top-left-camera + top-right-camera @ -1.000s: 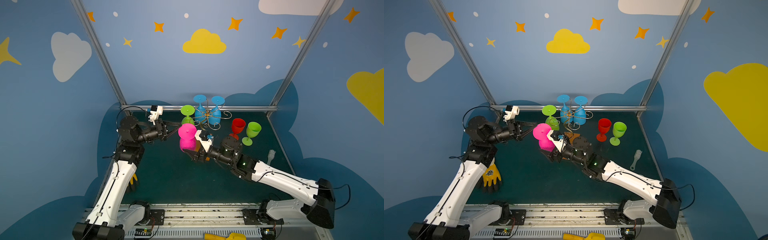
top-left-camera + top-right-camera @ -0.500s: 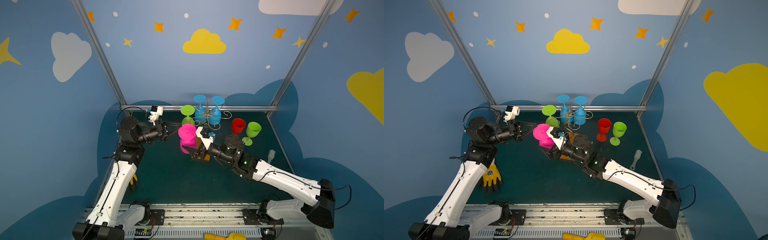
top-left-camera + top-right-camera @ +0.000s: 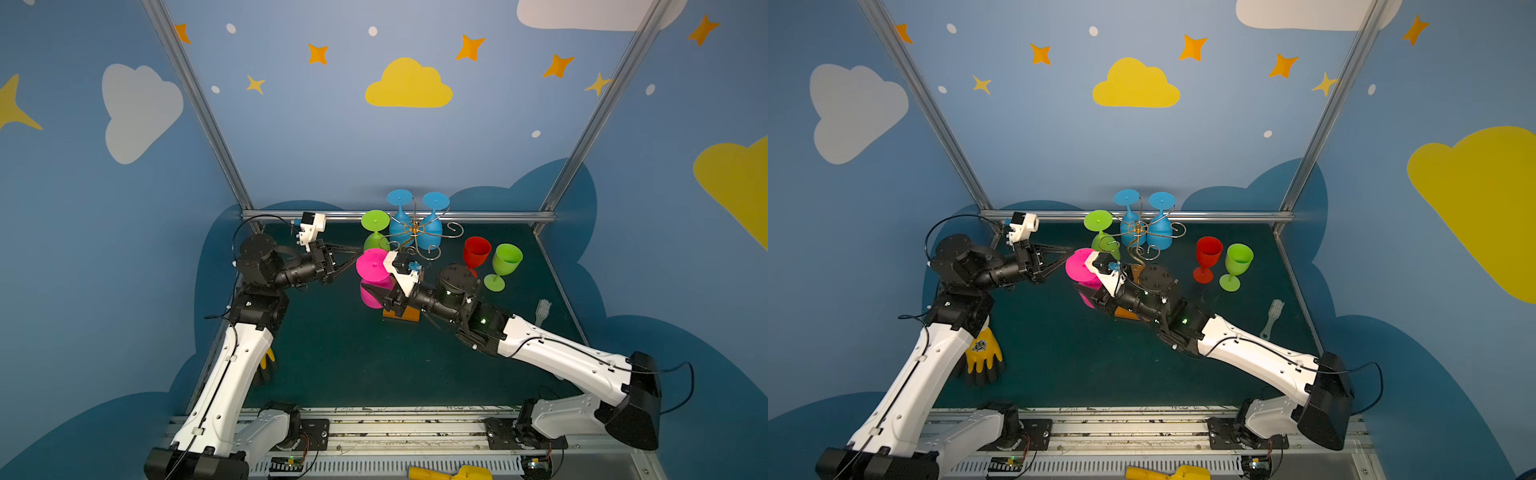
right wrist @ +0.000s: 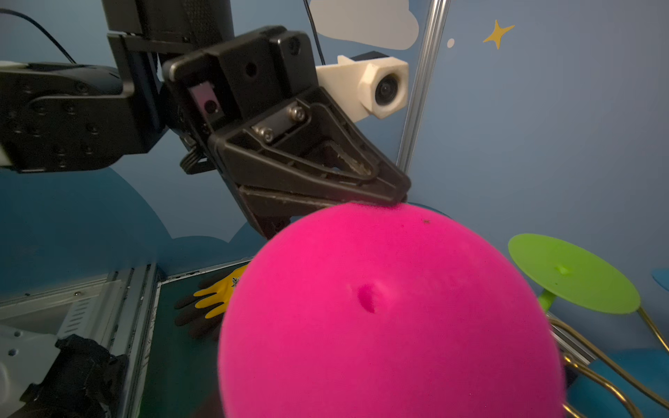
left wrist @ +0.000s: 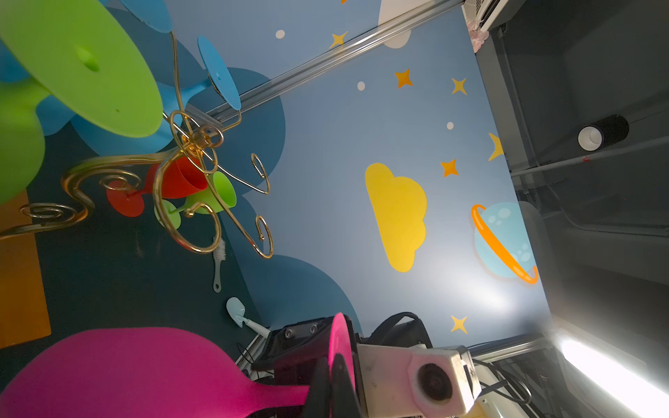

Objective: Take the wine glass off the wine glass rack
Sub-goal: Pass the wine glass, then pick up the wine glass from the wine glass rack.

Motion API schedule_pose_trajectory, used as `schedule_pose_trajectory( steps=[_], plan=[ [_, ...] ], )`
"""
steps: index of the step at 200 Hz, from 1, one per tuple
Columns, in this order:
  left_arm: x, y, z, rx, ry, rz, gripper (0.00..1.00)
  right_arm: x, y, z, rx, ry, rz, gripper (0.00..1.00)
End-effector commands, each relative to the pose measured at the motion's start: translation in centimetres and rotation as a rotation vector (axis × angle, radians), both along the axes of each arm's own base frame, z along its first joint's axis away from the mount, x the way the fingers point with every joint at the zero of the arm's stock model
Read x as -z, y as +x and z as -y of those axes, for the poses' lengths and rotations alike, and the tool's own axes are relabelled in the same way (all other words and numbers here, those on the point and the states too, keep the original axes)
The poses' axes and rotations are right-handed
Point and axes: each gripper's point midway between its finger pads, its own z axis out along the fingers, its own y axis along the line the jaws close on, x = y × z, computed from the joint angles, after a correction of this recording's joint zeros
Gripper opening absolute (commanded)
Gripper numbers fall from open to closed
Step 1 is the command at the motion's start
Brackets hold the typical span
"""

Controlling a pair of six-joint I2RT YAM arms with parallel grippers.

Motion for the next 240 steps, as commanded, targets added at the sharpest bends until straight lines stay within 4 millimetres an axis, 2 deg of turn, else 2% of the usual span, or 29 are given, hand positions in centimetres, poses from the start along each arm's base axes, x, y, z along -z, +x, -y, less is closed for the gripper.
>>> schedule_pose_trajectory(
  steps=[1,56,89,119,127,137,157,173,189,240],
  plan=[
    [-0.6,-0.7,-0.1,0.011,-0.004,0.042,0.03,-2.2,-0.3,-0.1,-0.009,0.042,0.026,0.45],
    [-0.3,-0.6,-0.1,0.011,-0.005,0.037,0.03,-2.4,-0.6,-0.2,-0.023,0.039,0.025,0.2],
    [-0.2,-0.5,-0.1,0.01,-0.005,0.036,0.03,-2.5,-0.8,-0.3,-0.034,0.029,0.028,0.0],
    [-0.4,-0.5,-0.1,0.009,-0.005,0.043,0.05,-2.6,-0.9,-0.1,-0.03,0.029,0.028,0.0],
    [-0.4,-0.4,-0.2,0.005,-0.005,0.044,0.14,-2.7,-0.9,0.1,-0.025,0.028,0.032,0.0],
    [-0.4,-0.2,-0.4,-0.002,-0.006,0.042,0.35,-2.6,-0.8,0.3,-0.017,0.026,0.037,0.0],
    [-0.7,0.0,-0.9,-0.016,-0.007,0.046,0.51,-2.8,-0.5,0.8,0.015,0.037,0.064,0.0],
    [-0.9,0.0,-1.4,-0.02,-0.012,0.051,0.53,-3.0,-0.3,1.2,0.035,0.047,0.082,0.0],
    [-1.1,0.0,-1.6,-0.01,-0.019,0.05,0.5,-3.2,-0.2,1.3,0.04,0.044,0.096,0.0],
    [-1.2,-0.9,-0.9,0.075,0.008,0.06,0.47,-3.3,-0.1,0.9,0.035,0.028,0.121,0.0]
  ],
)
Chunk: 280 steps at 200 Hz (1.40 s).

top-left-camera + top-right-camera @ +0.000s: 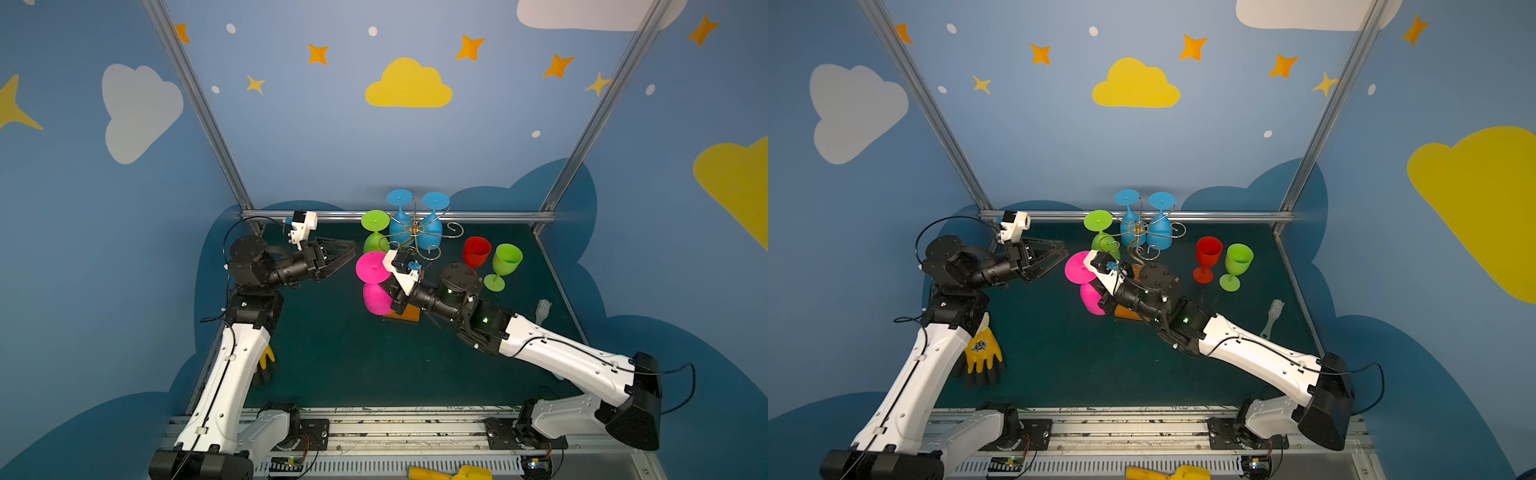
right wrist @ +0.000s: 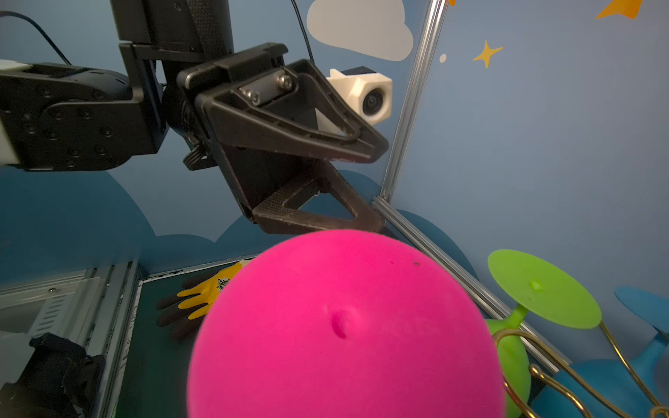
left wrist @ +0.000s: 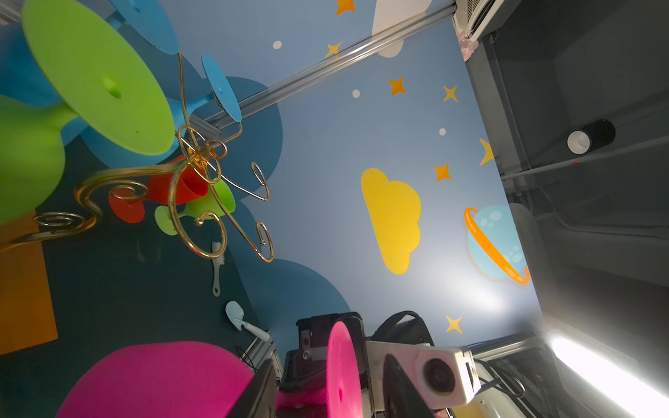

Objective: Take the wine glass off the wine glass rack
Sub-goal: Pick up the wine glass from the wine glass rack.

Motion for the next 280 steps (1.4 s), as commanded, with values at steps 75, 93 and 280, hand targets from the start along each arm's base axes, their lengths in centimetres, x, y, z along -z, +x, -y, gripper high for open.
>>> schedule_pose_trajectory(
  steps=[75,93,280],
  plan=[
    [0.2,-2.1,1.6,0.145,0.038,0.028,0.43,-2.2,0.3,-0.8,-0.004,0.026,0.062,0.0],
    [0.5,-2.3,1.9,0.159,0.04,0.022,0.37,-2.0,0.5,-1.0,-0.003,0.021,0.061,0.0],
    [-0.7,-2.2,1.7,0.176,0.031,0.034,0.03,-1.6,-1.0,0.8,-0.03,0.006,0.03,0.78]
  ],
)
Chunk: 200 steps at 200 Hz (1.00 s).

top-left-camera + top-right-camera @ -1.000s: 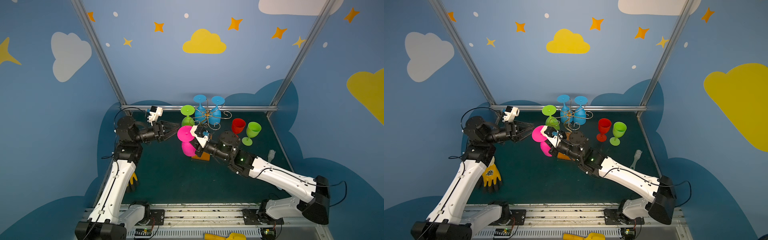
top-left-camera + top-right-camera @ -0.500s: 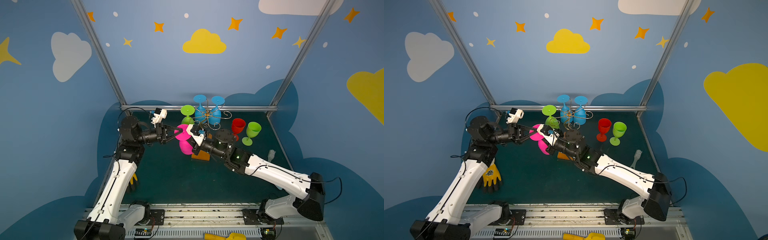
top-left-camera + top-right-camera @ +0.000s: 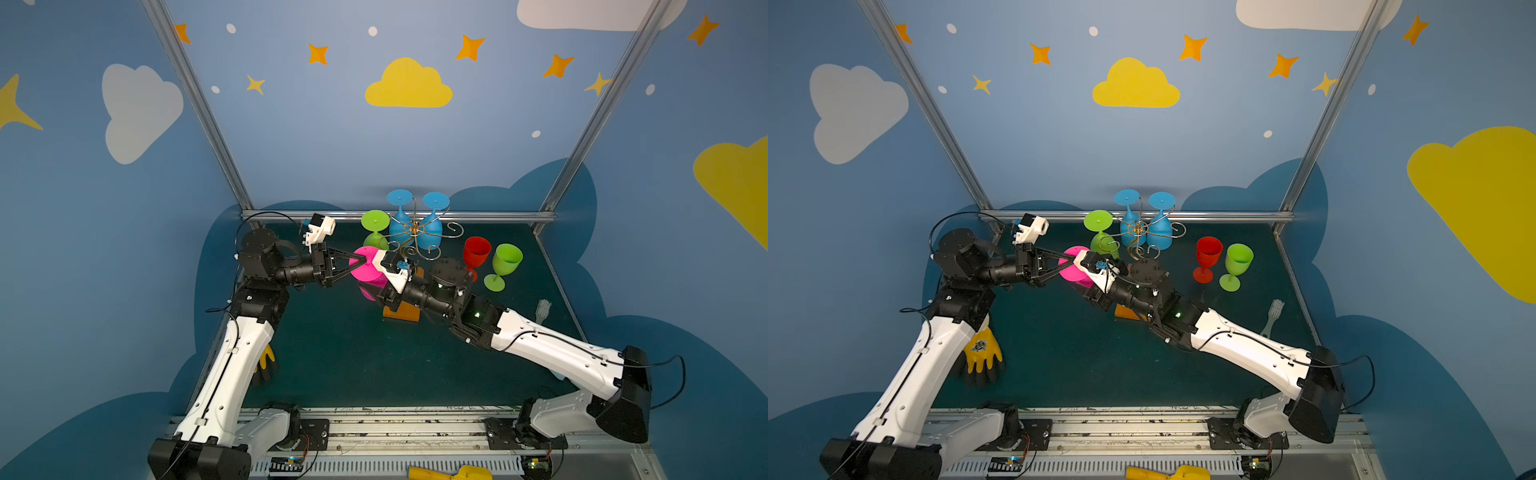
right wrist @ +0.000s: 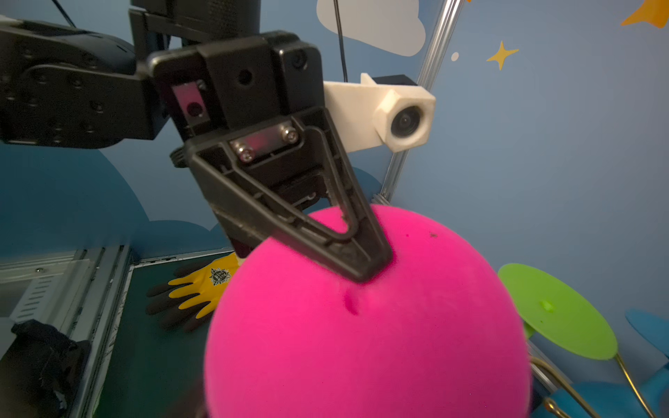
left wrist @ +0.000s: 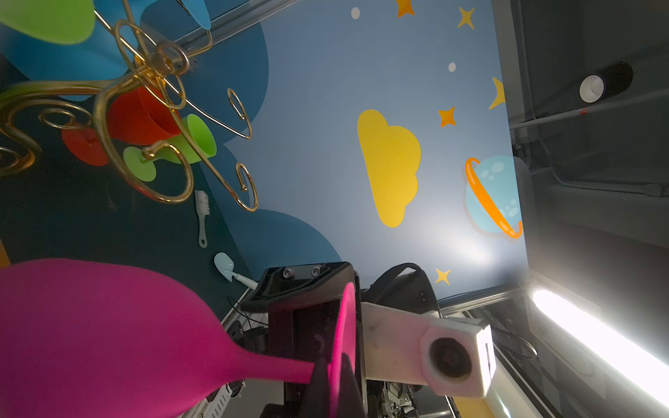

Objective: Take the wine glass off the wine glass rack
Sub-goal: Pick up the wine glass from the wine glass rack.

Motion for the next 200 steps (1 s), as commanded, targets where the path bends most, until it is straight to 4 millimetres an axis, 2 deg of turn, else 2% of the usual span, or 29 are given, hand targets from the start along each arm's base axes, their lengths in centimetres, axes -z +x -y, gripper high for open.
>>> schedule_pose_trajectory(
  steps=[1,36,69,114,200],
  plan=[
    [-1.4,-0.3,-0.2,0.011,-0.007,0.063,0.03,-1.6,-1.3,1.6,-0.014,0.04,0.008,0.78],
    [-1.9,-0.5,-0.3,0.016,-0.011,0.069,0.03,-0.8,-1.8,3.7,0.018,0.024,0.003,0.8],
    [-2.3,-0.6,-0.3,0.021,-0.017,0.068,0.03,0.8,-1.8,4.5,0.039,0.002,-0.013,0.8],
    [-2.6,-1.1,-0.3,0.021,-0.019,0.069,0.03,2.5,-0.4,3.5,0.064,-0.01,-0.034,0.8],
    [-3.5,-2.3,-0.4,0.019,-0.034,0.069,0.03,4.2,1.8,0.9,0.044,-0.012,-0.077,0.8]
  ],
)
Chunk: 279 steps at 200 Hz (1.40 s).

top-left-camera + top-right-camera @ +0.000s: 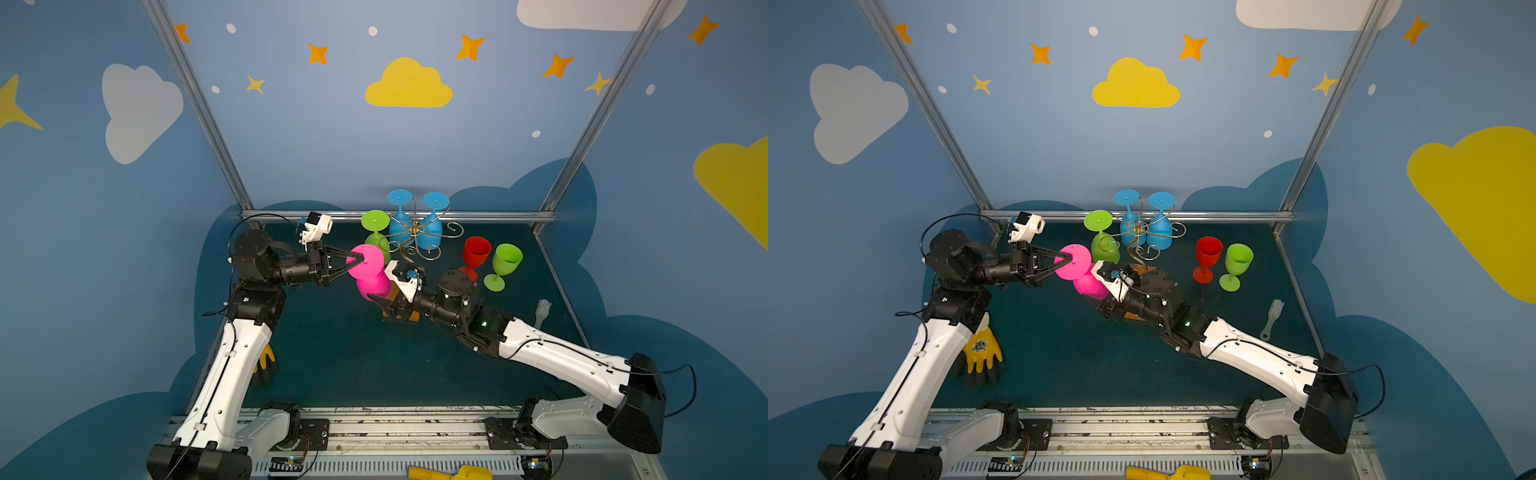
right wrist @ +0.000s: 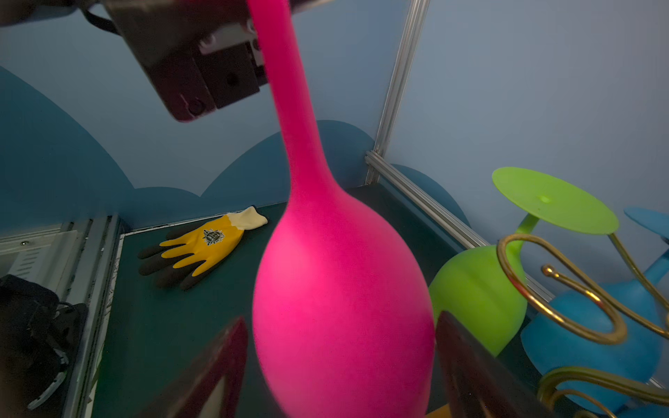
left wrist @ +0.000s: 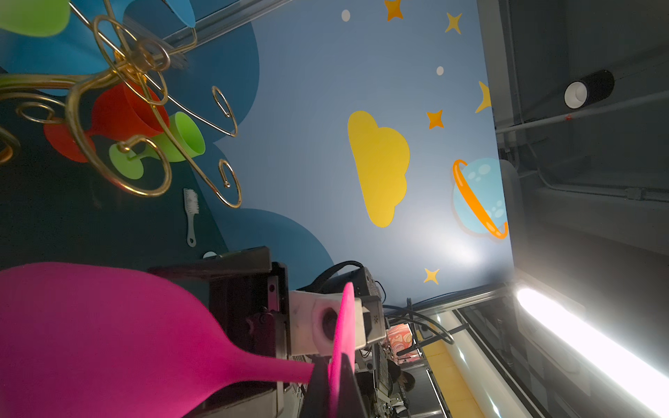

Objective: Take the wine glass off the wine glass rack
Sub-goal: Pick up the wine glass from the wine glass rack.

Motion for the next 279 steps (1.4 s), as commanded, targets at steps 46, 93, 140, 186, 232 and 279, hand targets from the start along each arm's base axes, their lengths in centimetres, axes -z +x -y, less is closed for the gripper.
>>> schedule_pose_trajectory(
  steps=[46,93,140,186,232,279],
  plan=[
    [-1.9,-1.5,-0.1,0.013,-0.017,0.069,0.03,-2.1,0.5,-1.6,-0.027,0.064,0.022,0.8],
    [-2.1,-1.5,-0.1,0.016,-0.023,0.064,0.03,-2.5,0.0,-2.3,-0.068,0.086,0.03,0.82],
    [-2.2,-1.8,0.0,0.044,-0.027,0.05,0.03,-2.9,0.0,-2.8,-0.077,0.088,0.045,0.84],
    [-2.3,-1.9,0.0,0.052,-0.029,0.04,0.03,-2.8,0.0,-3.7,-0.095,0.073,0.039,0.84],
    [-2.9,-2.1,0.1,0.067,-0.036,0.051,0.03,-2.5,0.2,-4.1,-0.092,0.054,0.019,0.68],
    [-3.3,-1.8,0.0,0.062,-0.039,0.062,0.04,-3.1,-0.1,-3.6,-0.086,0.056,0.017,0.51]
  ],
)
